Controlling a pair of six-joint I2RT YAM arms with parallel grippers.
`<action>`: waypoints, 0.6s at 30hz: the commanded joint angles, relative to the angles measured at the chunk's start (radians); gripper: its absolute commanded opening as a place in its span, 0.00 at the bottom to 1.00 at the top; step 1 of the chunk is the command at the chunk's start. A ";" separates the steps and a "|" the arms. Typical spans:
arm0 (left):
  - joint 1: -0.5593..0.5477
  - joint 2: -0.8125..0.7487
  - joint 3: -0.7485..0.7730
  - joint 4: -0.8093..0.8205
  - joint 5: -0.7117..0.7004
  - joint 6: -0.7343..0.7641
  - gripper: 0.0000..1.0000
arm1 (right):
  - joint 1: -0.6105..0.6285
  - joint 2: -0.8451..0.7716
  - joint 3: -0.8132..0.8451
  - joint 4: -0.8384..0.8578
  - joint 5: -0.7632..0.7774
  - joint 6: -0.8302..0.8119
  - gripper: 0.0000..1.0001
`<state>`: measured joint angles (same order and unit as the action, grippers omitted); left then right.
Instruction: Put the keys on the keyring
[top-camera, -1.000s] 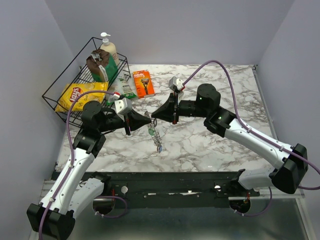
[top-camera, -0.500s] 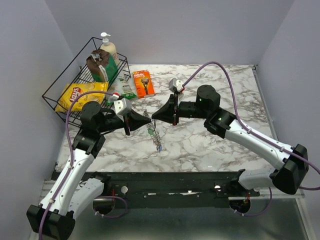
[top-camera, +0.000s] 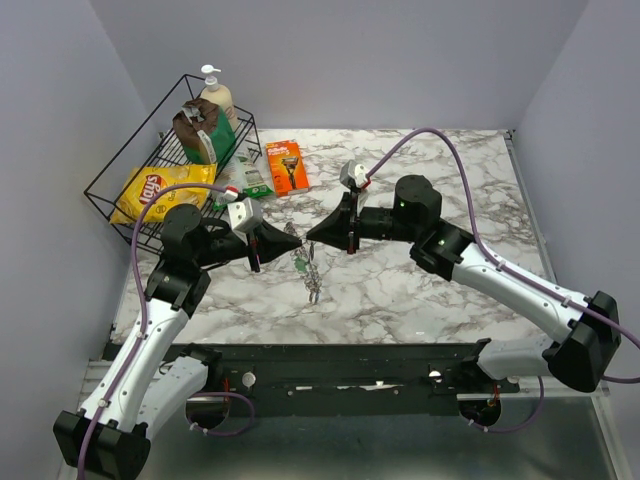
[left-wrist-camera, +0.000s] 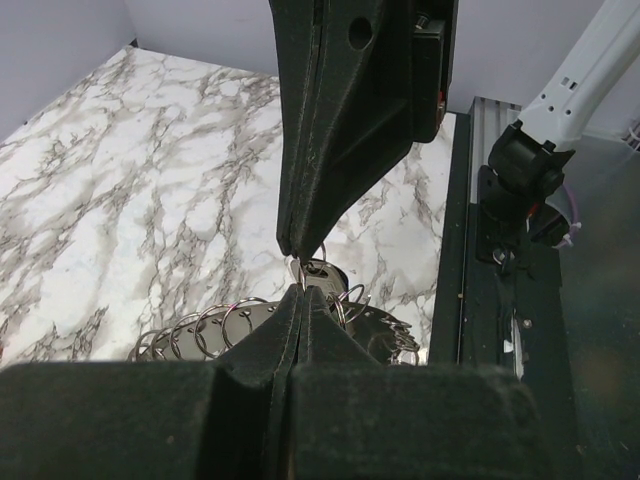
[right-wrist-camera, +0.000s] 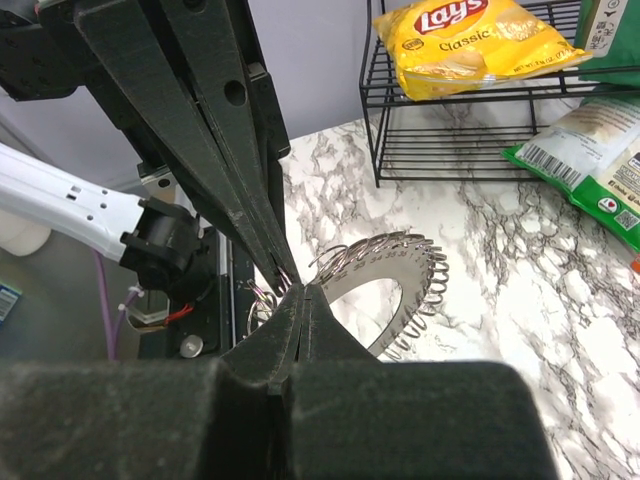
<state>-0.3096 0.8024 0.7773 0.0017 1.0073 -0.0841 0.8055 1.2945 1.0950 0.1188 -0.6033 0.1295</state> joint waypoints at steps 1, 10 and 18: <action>0.001 -0.029 -0.001 0.063 0.043 -0.014 0.00 | 0.003 -0.015 -0.018 -0.019 0.043 -0.022 0.04; 0.001 -0.034 -0.013 0.092 0.059 -0.037 0.00 | 0.003 -0.075 -0.049 -0.018 0.108 -0.031 0.47; 0.000 -0.037 -0.030 0.176 0.114 -0.112 0.00 | 0.004 -0.179 -0.095 -0.015 0.145 -0.096 0.87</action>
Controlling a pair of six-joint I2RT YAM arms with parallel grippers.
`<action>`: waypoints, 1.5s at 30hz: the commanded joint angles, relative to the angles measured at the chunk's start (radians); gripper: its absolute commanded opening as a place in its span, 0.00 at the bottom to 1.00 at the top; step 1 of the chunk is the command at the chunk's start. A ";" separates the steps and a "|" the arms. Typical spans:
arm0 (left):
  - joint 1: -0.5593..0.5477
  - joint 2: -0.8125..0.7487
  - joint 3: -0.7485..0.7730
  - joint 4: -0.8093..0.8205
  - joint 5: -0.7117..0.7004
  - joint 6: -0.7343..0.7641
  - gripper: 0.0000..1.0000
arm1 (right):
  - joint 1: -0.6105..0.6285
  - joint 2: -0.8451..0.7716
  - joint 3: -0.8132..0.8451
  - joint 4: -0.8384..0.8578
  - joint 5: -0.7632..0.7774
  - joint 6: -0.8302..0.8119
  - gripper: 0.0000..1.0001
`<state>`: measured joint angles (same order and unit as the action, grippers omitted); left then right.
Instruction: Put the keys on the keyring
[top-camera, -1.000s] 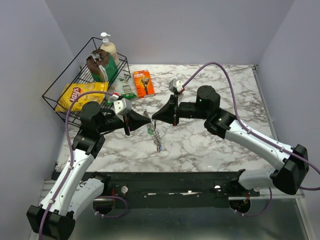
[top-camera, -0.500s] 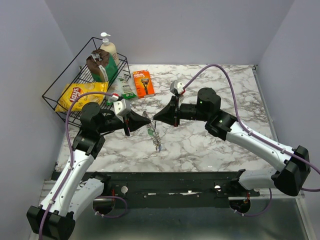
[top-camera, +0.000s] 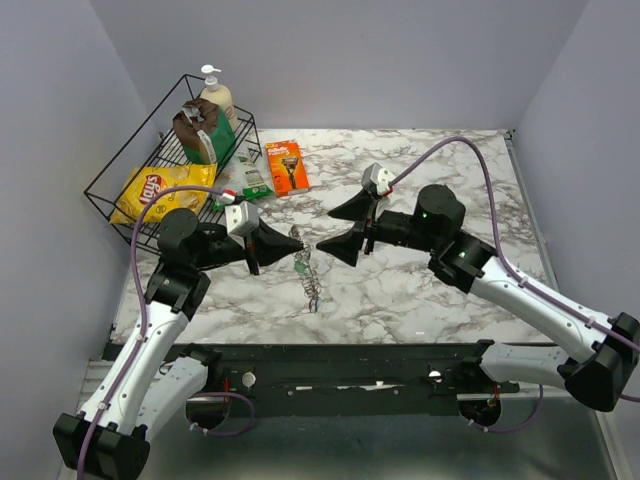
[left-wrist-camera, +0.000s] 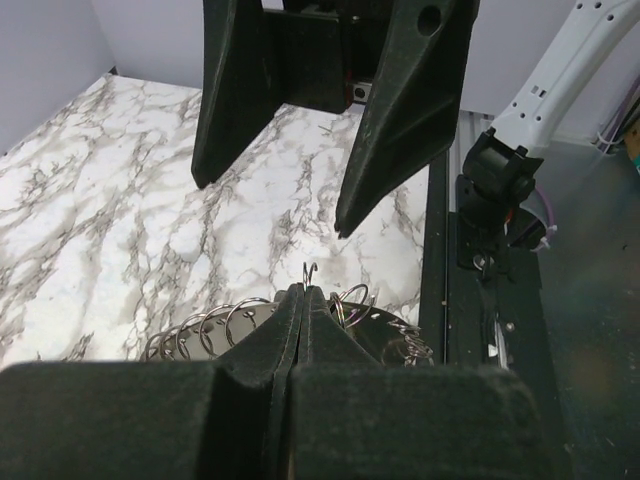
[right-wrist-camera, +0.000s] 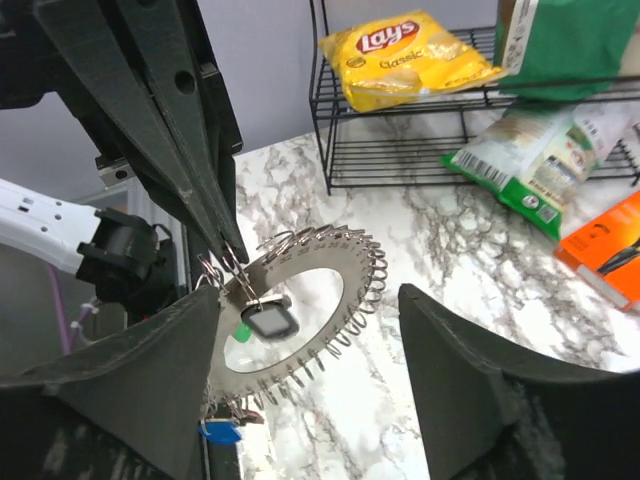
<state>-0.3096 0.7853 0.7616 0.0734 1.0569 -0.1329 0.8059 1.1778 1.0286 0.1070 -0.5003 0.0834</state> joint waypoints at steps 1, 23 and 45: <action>-0.002 -0.021 -0.018 0.133 0.071 -0.074 0.00 | 0.004 -0.088 -0.042 -0.003 0.039 -0.054 0.89; -0.146 0.034 -0.047 0.514 0.091 -0.304 0.00 | 0.004 -0.130 -0.090 0.227 -0.423 0.042 0.75; -0.192 0.055 -0.041 0.537 0.048 -0.289 0.00 | 0.004 -0.099 -0.088 0.217 -0.425 0.065 0.41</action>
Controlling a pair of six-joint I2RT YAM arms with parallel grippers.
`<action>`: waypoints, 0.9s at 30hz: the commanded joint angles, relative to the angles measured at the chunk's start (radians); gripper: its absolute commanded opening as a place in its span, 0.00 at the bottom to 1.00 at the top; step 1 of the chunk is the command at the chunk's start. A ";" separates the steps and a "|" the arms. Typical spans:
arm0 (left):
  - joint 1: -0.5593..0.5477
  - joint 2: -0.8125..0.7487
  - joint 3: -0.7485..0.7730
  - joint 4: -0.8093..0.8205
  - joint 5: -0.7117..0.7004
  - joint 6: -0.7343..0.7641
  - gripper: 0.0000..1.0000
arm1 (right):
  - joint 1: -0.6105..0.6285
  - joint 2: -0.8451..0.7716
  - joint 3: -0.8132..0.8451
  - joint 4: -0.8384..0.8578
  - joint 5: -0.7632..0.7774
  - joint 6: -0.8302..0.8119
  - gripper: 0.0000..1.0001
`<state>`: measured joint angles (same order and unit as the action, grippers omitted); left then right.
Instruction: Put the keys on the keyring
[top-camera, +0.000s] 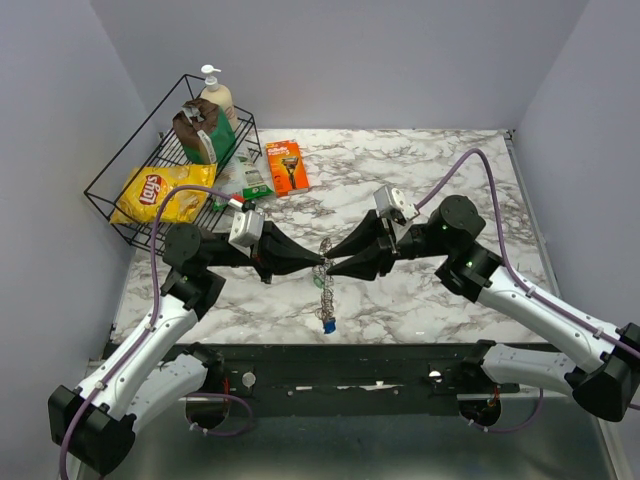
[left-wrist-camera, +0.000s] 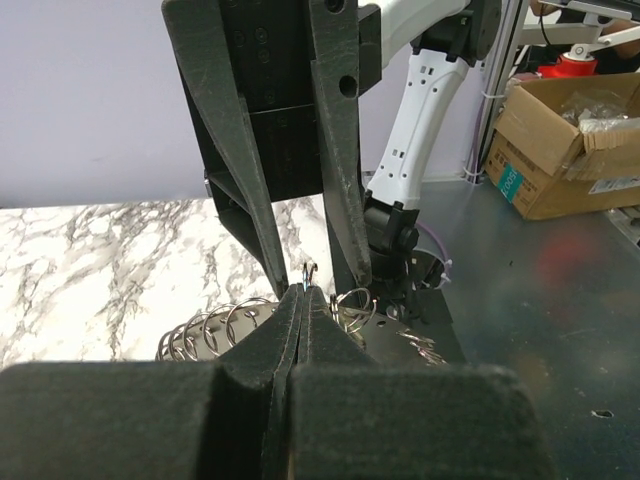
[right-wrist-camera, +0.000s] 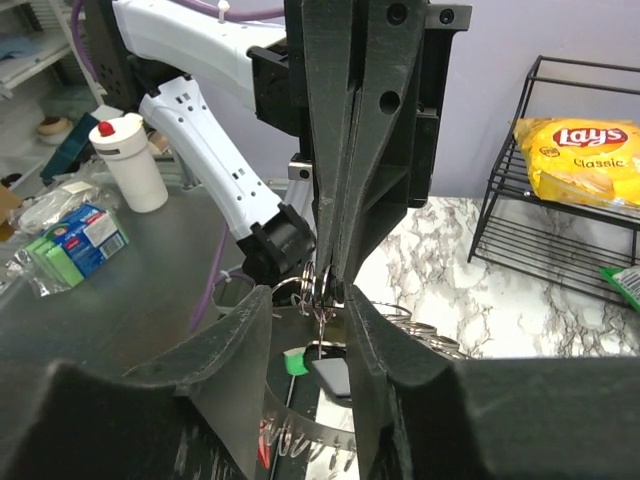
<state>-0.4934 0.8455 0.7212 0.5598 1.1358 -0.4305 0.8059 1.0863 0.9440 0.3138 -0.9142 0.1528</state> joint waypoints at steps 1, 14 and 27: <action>-0.007 -0.005 0.000 0.051 -0.031 0.007 0.00 | 0.003 -0.008 -0.007 0.008 -0.008 -0.006 0.40; -0.008 -0.014 0.004 0.055 -0.033 0.010 0.00 | 0.003 -0.029 -0.028 -0.015 0.069 -0.030 0.24; -0.010 -0.013 0.003 0.055 -0.031 0.010 0.00 | 0.003 -0.052 -0.054 -0.007 0.110 -0.032 0.29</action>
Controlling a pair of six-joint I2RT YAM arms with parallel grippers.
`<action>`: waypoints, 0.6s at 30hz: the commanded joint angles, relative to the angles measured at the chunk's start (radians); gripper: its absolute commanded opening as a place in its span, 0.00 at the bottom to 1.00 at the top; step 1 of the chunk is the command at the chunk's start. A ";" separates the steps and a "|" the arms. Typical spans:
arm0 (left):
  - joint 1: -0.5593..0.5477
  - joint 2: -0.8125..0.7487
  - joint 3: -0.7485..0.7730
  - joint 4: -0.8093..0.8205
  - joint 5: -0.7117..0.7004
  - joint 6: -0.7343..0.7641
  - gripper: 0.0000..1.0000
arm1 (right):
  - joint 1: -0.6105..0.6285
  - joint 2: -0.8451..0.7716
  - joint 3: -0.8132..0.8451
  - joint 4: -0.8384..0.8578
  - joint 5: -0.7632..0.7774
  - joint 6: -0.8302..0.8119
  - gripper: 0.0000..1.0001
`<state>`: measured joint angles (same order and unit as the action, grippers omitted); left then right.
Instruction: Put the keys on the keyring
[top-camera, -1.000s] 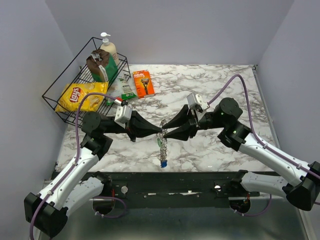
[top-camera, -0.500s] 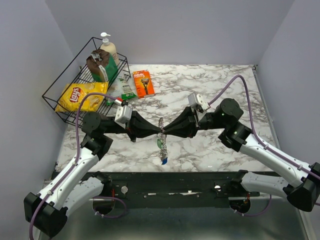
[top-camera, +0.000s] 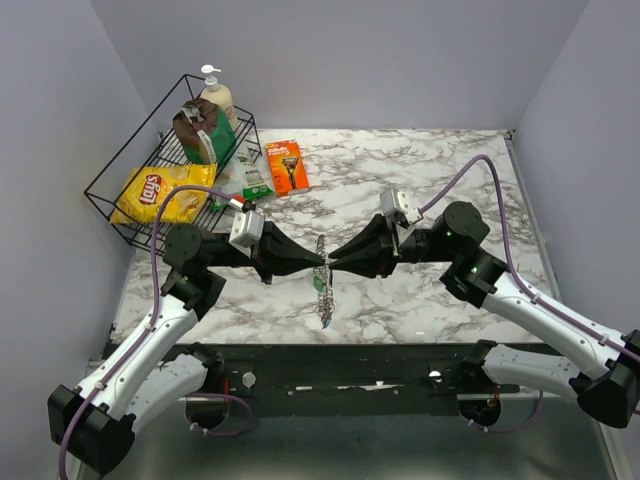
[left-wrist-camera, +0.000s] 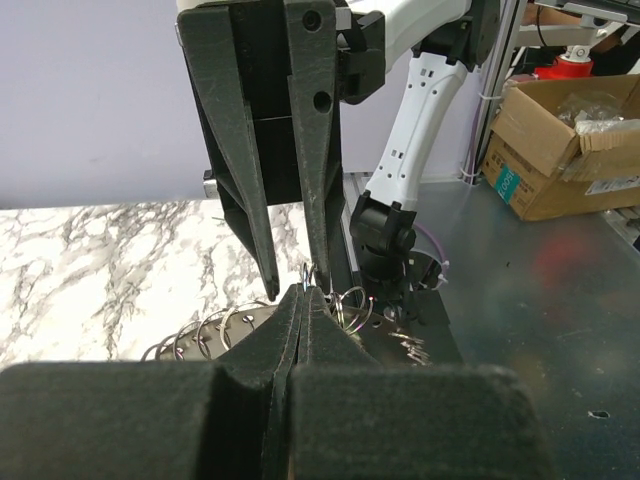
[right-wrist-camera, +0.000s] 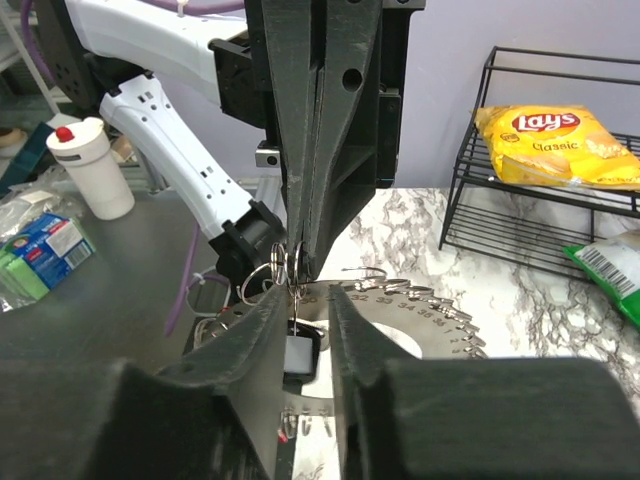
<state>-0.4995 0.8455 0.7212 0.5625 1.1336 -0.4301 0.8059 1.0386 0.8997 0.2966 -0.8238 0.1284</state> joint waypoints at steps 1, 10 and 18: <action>-0.005 -0.014 0.003 0.053 -0.029 0.011 0.00 | 0.003 -0.003 -0.010 0.010 0.018 -0.006 0.28; -0.008 -0.008 0.001 0.054 -0.028 0.008 0.00 | 0.004 0.008 -0.005 0.030 0.014 0.014 0.32; -0.011 -0.003 -0.002 0.053 -0.031 0.010 0.00 | 0.003 0.026 -0.010 0.065 0.005 0.053 0.24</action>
<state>-0.5045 0.8455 0.7212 0.5758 1.1286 -0.4301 0.8059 1.0519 0.8978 0.3149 -0.8242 0.1524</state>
